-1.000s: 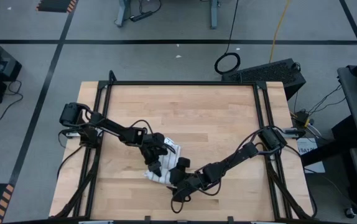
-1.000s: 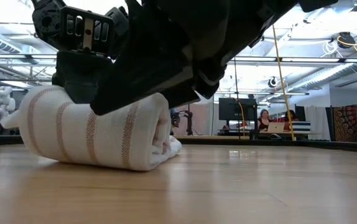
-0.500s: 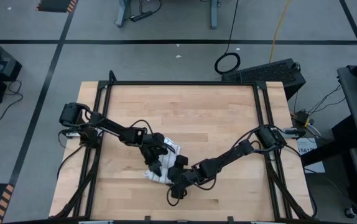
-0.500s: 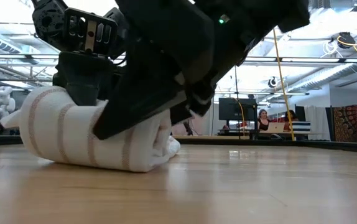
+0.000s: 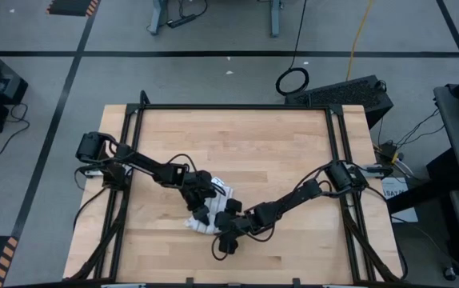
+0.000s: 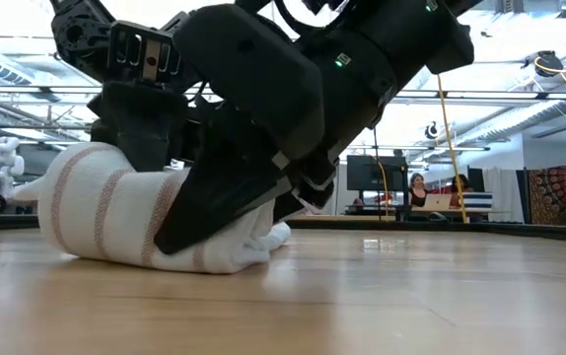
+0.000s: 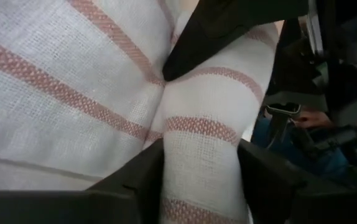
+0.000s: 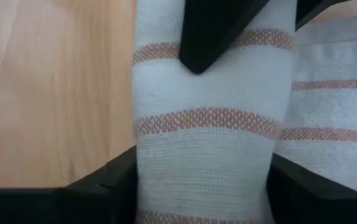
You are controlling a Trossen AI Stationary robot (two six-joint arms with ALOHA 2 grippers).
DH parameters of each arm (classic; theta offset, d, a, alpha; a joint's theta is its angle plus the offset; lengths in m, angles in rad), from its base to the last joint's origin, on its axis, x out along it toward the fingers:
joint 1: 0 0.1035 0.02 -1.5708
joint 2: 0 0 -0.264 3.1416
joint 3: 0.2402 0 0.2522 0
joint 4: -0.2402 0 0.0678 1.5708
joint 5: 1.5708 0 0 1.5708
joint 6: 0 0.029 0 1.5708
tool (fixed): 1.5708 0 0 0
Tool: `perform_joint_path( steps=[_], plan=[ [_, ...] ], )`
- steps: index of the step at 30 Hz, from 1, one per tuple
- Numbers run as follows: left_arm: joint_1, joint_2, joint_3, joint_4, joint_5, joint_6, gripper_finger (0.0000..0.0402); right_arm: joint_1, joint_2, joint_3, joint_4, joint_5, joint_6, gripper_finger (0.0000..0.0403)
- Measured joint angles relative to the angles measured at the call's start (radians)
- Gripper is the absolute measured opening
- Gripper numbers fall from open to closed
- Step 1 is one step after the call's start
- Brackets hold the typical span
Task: Roll towel into tight, uniform cylinder
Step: Roll the white brown kitchen towel
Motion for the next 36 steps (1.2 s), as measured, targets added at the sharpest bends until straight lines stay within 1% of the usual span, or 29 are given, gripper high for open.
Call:
perform_joint_path(
  steps=[4, 6, 8, 11, 13, 16, 22, 24, 26, 29, 31, 33, 36],
  plan=[
    [0.003, 0.000, 0.000, 0.001, 0.058, -0.016, 0.0228, 0.000, 0.000, 0.000, 0.004, 0.000, 0.000, 0.0186],
    [0.011, -0.005, 0.000, 0.000, 0.106, -0.024, 0.0239, 0.000, 0.000, 0.000, 0.004, 0.000, 0.002, 0.0167],
    [0.022, -0.019, 0.000, -0.002, 0.154, -0.018, 0.0241, 0.000, 0.000, 0.000, 0.005, 0.000, 0.016, 0.0153],
    [0.047, -0.056, 0.000, -0.015, 0.208, 0.029, 0.0242, 0.000, 0.000, 0.000, 0.007, 0.001, 0.038, 0.0138],
    [0.069, -0.092, 0.000, -0.027, 0.215, 0.074, 0.0242, 0.000, 0.000, 0.000, 0.006, 0.002, 0.049, 0.0133],
    [0.112, -0.162, 0.000, -0.101, 0.212, 0.172, 0.0242, 0.000, 0.000, 0.000, 0.005, 0.002, 0.064, 0.0130],
    [0.188, -0.326, 0.001, -0.339, 0.140, 0.352, 0.0242, 0.000, 0.000, 0.000, 0.004, 0.002, 0.073, 0.0130],
    [0.196, -0.388, 0.001, -0.370, 0.116, 0.380, 0.0242, 0.000, 0.000, 0.000, 0.004, 0.002, 0.073, 0.0130],
    [0.181, -0.448, 0.001, -0.371, 0.071, 0.368, 0.0242, -0.001, 0.000, 0.000, 0.004, 0.002, 0.073, 0.0130],
    [0.106, -0.512, 0.001, -0.375, 0.034, 0.334, 0.0242, -0.001, 0.000, 0.000, 0.005, 0.002, 0.071, 0.0130],
    [0.042, -0.532, 0.001, -0.378, -0.022, 0.406, 0.0242, -0.001, 0.000, 0.000, 0.004, 0.002, 0.070, 0.0130],
    [-0.029, -0.547, 0.001, -0.377, -0.104, 0.489, 0.0242, -0.001, 0.000, 0.000, 0.005, 0.002, 0.067, 0.0130],
    [-0.135, -0.550, 0.001, -0.338, -0.255, 0.564, 0.0242, -0.006, 0.000, 0.000, 0.005, -0.016, 0.063, 0.0130]
  ],
)
